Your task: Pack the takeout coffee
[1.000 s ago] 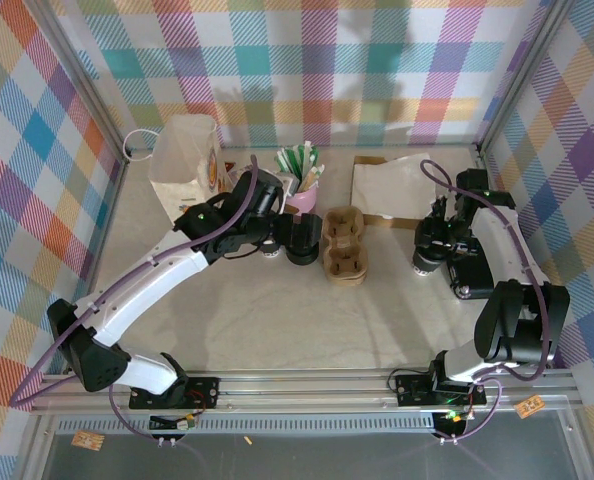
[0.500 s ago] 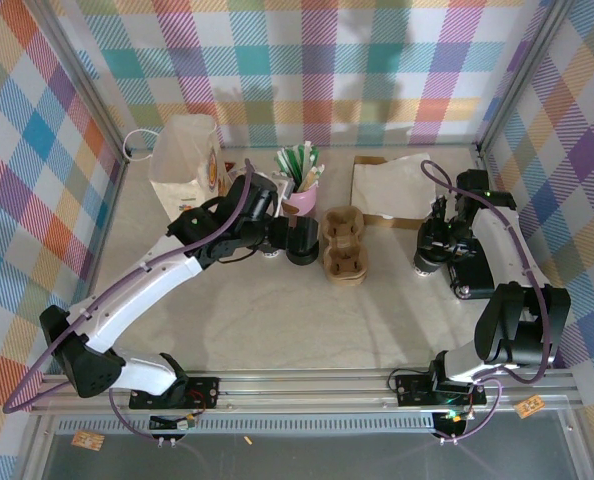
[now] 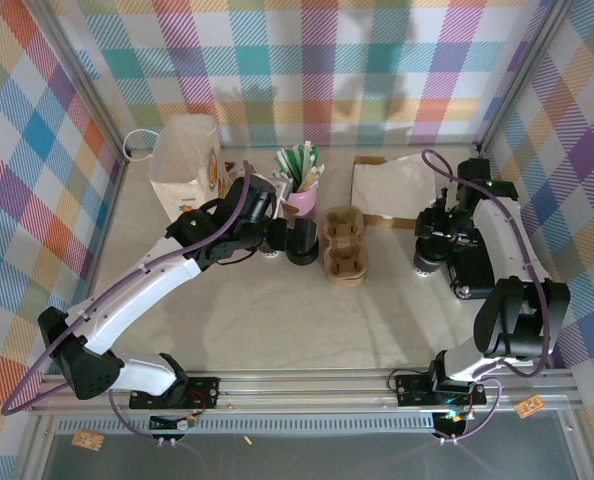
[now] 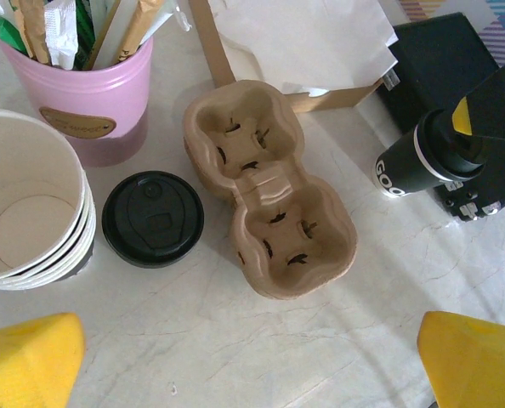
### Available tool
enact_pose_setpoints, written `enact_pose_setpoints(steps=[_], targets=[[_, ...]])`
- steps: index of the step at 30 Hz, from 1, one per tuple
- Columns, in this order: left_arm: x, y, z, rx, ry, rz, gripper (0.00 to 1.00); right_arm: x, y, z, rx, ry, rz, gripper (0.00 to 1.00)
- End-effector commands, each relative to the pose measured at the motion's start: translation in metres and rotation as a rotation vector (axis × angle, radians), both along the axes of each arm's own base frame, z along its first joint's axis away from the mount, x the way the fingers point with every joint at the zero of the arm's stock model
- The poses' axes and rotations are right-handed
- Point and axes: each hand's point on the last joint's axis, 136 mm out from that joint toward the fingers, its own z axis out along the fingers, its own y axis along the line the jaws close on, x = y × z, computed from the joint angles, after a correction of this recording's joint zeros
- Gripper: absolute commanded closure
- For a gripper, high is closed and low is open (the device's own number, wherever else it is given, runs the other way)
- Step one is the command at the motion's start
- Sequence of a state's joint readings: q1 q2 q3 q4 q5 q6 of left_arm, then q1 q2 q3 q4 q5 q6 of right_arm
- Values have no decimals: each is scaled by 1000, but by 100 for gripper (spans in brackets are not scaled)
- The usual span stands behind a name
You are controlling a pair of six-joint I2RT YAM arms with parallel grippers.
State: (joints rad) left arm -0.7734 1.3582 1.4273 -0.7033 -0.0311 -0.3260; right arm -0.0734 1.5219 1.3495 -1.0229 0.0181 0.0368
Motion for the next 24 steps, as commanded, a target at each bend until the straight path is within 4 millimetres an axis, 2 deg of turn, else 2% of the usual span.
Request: enact_pose_setpoints(steps=[1,7,13,17,22,24], targets=[[3,7,6,-21,-19,34,0,-4,4,2,5,30,14,11],[3,10,9,-15,-29,42,0,-5,2,15,-19,0,8,12],[5,27,23,31,-81,80,0,-4,4,51,-68,-36,-34,15],[7,50,40,77,-113,137,0,-4,19,83,-150,-87,-18,12],[4,85,61,124,-132,223,0,-10,43,115,-217,-156,-13,0],[0,99,65,145,-135,248,0,-14,55,126,-223,-181,-6,1]])
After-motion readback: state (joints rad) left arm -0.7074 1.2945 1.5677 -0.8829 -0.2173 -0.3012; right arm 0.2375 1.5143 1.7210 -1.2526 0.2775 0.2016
